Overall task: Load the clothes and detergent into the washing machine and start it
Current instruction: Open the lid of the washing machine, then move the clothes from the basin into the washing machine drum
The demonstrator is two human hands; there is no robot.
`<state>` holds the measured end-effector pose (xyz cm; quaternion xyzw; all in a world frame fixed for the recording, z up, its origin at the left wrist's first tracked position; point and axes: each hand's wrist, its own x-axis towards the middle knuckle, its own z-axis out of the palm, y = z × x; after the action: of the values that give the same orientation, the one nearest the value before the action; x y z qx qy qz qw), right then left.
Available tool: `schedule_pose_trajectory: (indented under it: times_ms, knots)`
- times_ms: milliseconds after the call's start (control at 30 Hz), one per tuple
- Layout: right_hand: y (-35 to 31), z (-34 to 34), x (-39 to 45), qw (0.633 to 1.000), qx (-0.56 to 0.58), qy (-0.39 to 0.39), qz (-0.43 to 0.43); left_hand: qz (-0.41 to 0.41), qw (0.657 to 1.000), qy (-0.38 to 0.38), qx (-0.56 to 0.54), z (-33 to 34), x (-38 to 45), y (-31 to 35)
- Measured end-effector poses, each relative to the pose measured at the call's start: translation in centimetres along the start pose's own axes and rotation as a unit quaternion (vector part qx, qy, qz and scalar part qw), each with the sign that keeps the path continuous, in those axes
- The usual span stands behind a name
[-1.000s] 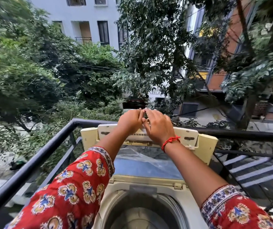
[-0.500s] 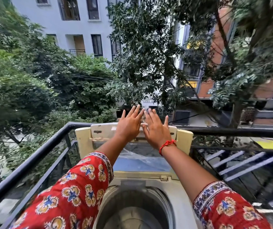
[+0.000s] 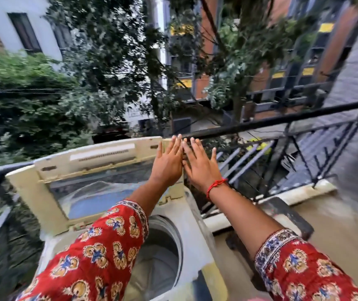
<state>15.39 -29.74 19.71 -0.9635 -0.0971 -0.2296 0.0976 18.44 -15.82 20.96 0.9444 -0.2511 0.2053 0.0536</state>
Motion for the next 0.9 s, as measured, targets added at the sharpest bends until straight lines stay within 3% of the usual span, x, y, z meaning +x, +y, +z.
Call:
schedule_pose_trajectory:
  times_ms: [333,667,900]
  knots:
    - [4.3,-2.5,-11.1,0.98,-0.083,-0.04,0.174,0.164,0.984,-0.049,-0.042,3.2,-2.1,9.5]
    - [5.6,-5.1,-24.6,0.935,-0.128,-0.076,0.32,0.33,0.936,-0.103,-0.071,6.3,-8.0,19.5]
    - [8.2,-6.9,-31.4,0.91,-0.134,-0.092,0.38,0.395,0.907,-0.136,-0.052,7.8,-10.8,27.0]
